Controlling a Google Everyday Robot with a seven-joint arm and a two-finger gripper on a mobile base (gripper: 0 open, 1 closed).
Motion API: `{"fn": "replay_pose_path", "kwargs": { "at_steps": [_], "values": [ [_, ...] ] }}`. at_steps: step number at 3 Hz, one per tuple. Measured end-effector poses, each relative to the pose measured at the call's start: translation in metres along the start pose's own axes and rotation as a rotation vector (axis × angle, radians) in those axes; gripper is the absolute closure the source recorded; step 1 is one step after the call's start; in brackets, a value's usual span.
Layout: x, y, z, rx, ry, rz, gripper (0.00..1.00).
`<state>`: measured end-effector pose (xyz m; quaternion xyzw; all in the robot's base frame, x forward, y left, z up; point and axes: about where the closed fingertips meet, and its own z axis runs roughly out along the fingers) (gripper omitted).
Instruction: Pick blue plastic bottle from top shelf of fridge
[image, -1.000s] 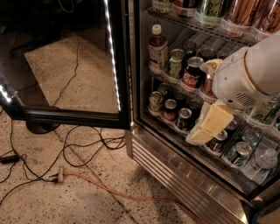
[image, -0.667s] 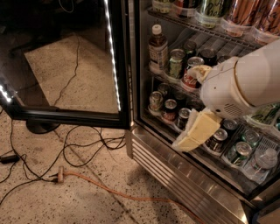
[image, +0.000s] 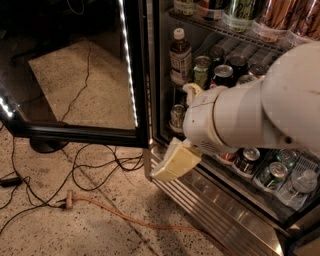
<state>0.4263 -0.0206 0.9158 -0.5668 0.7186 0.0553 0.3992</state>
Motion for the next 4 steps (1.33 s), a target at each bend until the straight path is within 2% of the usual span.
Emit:
{"fn": "replay_pose_path", "kwargs": {
  "at_steps": [1,2,3,4],
  "values": [
    [-0.019,-0.003,0.032,0.061,0.009,0.003,0.0],
    [-0.023,-0.01,0.068,0.049,0.038,0.008,0.0],
    [-0.018,-0.021,0.103,0.015,0.083,0.058,0.0],
    [-0.012,-0.027,0.133,-0.024,0.096,0.155,0.0]
  ]
}}
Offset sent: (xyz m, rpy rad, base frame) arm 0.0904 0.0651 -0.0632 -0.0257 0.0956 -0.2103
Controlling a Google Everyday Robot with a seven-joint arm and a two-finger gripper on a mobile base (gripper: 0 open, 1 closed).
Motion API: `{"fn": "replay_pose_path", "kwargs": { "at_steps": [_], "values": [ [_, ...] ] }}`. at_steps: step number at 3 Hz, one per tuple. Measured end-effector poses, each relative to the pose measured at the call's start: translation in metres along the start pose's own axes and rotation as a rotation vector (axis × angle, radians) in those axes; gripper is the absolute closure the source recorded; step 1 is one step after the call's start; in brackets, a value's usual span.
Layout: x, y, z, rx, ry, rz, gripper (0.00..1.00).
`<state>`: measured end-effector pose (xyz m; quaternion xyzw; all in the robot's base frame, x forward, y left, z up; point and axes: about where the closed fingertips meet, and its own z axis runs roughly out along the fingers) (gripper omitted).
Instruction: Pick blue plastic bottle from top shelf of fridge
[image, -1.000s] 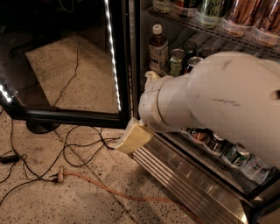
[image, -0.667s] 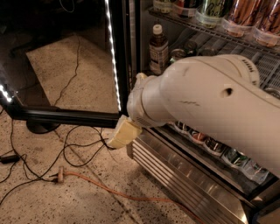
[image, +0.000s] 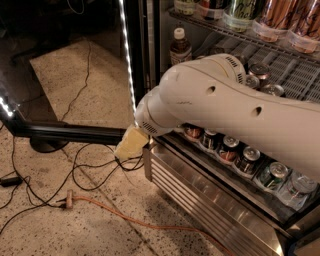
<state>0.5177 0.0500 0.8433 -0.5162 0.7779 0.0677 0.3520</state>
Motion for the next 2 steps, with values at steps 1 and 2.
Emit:
{"fn": "replay_pose_path", "kwargs": {
  "at_steps": [1,2],
  "values": [
    [-0.005,-0.007,0.018,-0.019,-0.035,0.088,0.0],
    [-0.019,-0.019,0.029,-0.019,-0.111,0.158,0.0]
  ]
}}
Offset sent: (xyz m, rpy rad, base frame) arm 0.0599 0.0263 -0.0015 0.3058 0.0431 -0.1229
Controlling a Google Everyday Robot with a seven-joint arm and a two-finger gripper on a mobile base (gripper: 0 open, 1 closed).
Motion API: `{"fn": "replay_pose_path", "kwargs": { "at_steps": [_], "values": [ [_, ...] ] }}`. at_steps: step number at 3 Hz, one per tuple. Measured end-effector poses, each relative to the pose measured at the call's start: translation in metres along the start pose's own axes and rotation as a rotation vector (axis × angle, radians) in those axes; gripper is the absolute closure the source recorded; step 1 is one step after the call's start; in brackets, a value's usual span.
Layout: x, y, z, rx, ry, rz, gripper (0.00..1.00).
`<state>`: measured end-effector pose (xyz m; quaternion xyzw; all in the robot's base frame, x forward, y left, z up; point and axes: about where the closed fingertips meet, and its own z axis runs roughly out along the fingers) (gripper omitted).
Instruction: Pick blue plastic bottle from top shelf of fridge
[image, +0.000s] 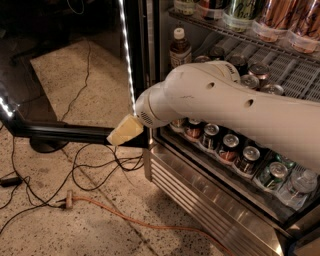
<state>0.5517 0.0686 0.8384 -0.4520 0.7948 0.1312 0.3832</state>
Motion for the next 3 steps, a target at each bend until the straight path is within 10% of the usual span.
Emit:
{"fn": "replay_pose_path", "kwargs": {
  "at_steps": [1,3],
  "values": [
    [0.0,0.0,0.0,0.0,0.0,0.0,0.0],
    [0.005,-0.033,0.007,0.042,-0.259,0.083,0.0]
  ]
}}
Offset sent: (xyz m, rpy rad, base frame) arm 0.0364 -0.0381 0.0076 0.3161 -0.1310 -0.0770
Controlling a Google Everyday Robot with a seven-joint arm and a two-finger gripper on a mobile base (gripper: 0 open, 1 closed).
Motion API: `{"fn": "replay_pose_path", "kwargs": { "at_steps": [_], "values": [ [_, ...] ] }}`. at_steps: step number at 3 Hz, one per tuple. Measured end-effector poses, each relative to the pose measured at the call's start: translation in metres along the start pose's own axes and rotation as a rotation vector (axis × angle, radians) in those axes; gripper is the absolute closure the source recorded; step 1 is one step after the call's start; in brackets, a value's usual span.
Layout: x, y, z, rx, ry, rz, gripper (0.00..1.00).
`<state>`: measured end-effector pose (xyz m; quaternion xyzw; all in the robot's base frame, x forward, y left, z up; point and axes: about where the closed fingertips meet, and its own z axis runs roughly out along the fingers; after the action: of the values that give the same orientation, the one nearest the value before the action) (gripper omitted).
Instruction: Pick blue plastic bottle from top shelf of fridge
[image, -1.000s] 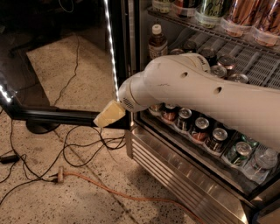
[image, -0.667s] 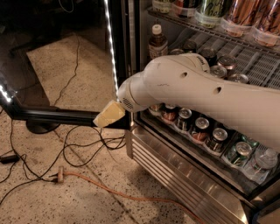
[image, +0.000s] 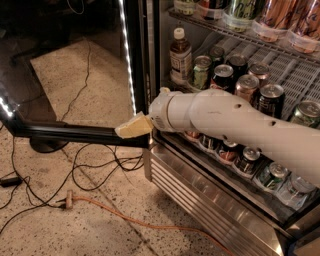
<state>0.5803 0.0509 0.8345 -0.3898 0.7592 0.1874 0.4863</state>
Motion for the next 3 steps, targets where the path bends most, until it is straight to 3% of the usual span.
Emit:
{"fn": "replay_pose_path", "kwargs": {
  "at_steps": [1,2,3],
  "values": [
    [-0.011,-0.03,0.013,0.075,-0.153,0.027,0.0],
    [-0.026,-0.049,0.021,0.167,-0.242,0.02,0.0],
    [-0.035,-0.06,0.017,0.206,-0.28,0.022,0.0]
  ]
}}
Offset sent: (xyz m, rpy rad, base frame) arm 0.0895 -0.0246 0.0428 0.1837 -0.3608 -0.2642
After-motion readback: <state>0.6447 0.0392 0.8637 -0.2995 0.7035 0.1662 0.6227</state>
